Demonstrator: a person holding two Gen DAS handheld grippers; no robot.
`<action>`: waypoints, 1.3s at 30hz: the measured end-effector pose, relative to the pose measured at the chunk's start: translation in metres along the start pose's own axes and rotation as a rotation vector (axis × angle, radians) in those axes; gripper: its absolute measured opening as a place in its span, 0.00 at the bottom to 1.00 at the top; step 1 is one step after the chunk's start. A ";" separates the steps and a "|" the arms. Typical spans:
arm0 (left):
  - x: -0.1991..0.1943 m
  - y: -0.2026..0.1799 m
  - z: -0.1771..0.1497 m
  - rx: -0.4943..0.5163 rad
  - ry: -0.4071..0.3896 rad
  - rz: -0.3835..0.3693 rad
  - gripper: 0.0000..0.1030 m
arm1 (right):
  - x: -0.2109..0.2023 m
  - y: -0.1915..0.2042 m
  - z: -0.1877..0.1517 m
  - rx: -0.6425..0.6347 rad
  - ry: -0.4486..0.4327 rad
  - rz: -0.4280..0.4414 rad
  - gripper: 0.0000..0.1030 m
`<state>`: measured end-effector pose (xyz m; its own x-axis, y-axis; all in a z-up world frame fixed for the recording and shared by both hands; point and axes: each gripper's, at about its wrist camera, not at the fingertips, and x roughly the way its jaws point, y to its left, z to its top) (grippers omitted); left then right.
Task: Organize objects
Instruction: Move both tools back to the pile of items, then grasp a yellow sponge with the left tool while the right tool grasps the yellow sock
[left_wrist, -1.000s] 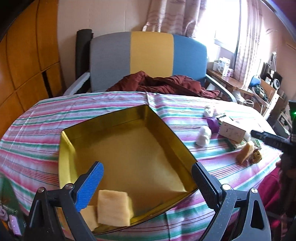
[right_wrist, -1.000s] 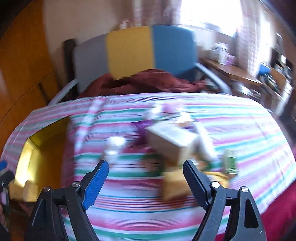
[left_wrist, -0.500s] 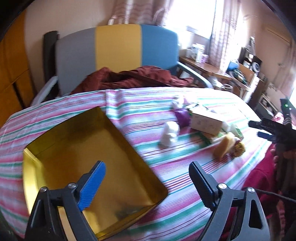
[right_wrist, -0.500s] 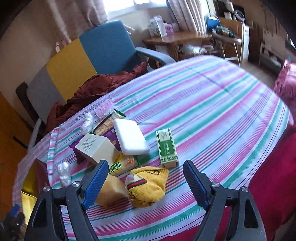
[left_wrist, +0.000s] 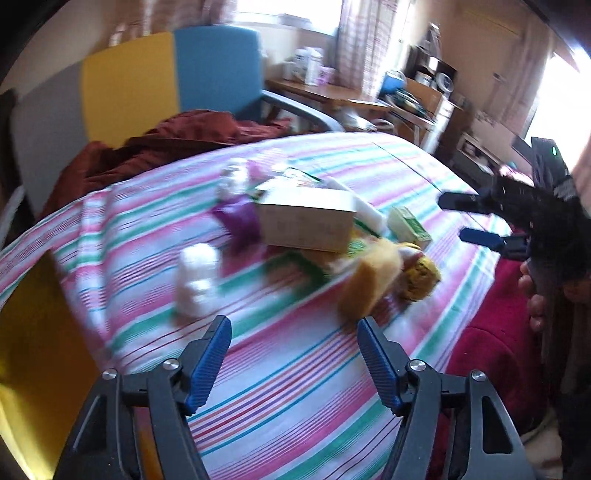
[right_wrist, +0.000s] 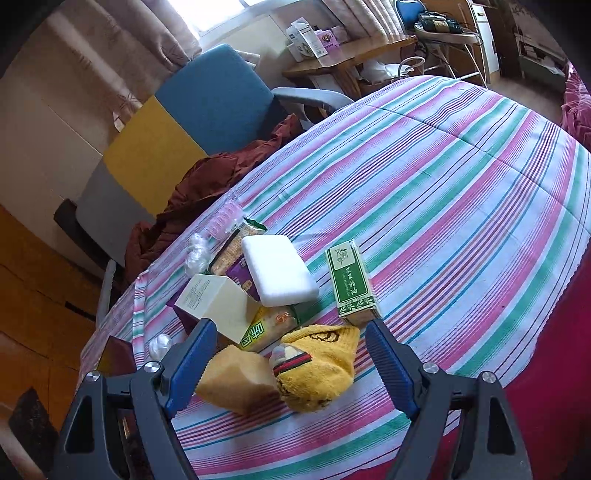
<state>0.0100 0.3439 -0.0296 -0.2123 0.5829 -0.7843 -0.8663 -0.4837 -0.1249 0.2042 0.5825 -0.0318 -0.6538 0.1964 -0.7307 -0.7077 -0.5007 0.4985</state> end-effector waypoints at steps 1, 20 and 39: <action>0.005 -0.006 0.001 0.020 0.005 -0.010 0.67 | 0.000 -0.001 0.000 0.005 -0.001 0.005 0.82; 0.066 -0.051 0.017 0.151 0.037 -0.128 0.32 | 0.010 0.000 0.000 0.008 0.053 0.010 0.82; -0.007 -0.004 -0.048 -0.010 0.007 -0.141 0.30 | 0.078 0.027 -0.015 -0.201 0.369 -0.341 0.76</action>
<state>0.0369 0.3103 -0.0529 -0.0859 0.6411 -0.7626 -0.8829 -0.4036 -0.2399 0.1380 0.5719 -0.0821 -0.2332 0.0848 -0.9687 -0.7744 -0.6187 0.1322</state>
